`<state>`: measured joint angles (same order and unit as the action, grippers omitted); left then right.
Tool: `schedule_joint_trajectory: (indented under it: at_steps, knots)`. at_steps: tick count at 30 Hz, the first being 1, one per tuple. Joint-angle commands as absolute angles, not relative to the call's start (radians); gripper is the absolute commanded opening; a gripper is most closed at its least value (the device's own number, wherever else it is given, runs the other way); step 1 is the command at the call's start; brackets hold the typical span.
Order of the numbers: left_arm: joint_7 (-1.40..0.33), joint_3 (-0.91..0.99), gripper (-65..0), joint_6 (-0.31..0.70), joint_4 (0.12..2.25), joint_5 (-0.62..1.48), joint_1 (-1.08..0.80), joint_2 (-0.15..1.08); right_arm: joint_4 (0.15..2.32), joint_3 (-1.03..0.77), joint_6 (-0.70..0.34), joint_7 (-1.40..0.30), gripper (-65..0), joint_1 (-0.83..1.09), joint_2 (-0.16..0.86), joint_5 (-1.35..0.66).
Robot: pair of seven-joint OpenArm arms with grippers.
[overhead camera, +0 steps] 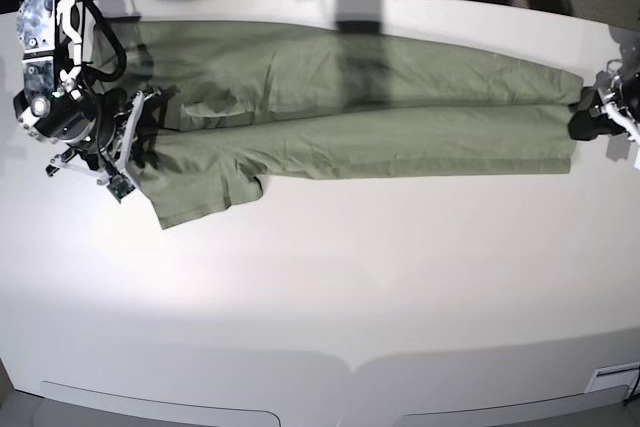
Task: Fold the T-shirt properly
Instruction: 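Carry the hem over the shirt to the collar edge, folding it in half, then open both grippers and release the folded hem at the collar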
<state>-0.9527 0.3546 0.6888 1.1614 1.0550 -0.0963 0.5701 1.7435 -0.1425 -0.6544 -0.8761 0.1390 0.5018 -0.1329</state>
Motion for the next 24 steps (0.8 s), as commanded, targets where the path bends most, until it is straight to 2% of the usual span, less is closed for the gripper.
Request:
schedule_joint_trajectory:
  at_steps: [1, 9, 22, 23, 24]
  knots:
    - [-0.941, 0.366, -65.0, 0.698, 1.176, 1.065, -0.086, 0.596, 1.758, -0.151, -0.647, -0.864, -65.0, 0.131, 0.531, -0.130]
    - [-0.941, 0.366, -65.0, 0.698, 1.176, 1.063, -0.086, 0.596, 1.731, -0.151, -0.646, -0.856, -65.0, 0.133, 0.596, -0.126]
    - [-0.941, 0.366, -65.0, 0.698, 1.176, 1.066, -0.086, 0.596, 1.578, -0.151, -0.620, -0.838, -65.0, 0.133, 0.598, -0.182]
    - [-0.941, 0.366, -65.0, 0.698, 1.176, 1.066, -0.086, 0.596, 1.578, -0.151, -0.620, -0.838, -62.5, 0.133, 0.598, -0.195]
    - [-0.941, 0.366, -65.0, 0.698, 1.176, 1.066, -0.086, 0.596, 1.578, -0.151, -0.620, -0.837, -55.9, 0.133, 0.598, -0.194]
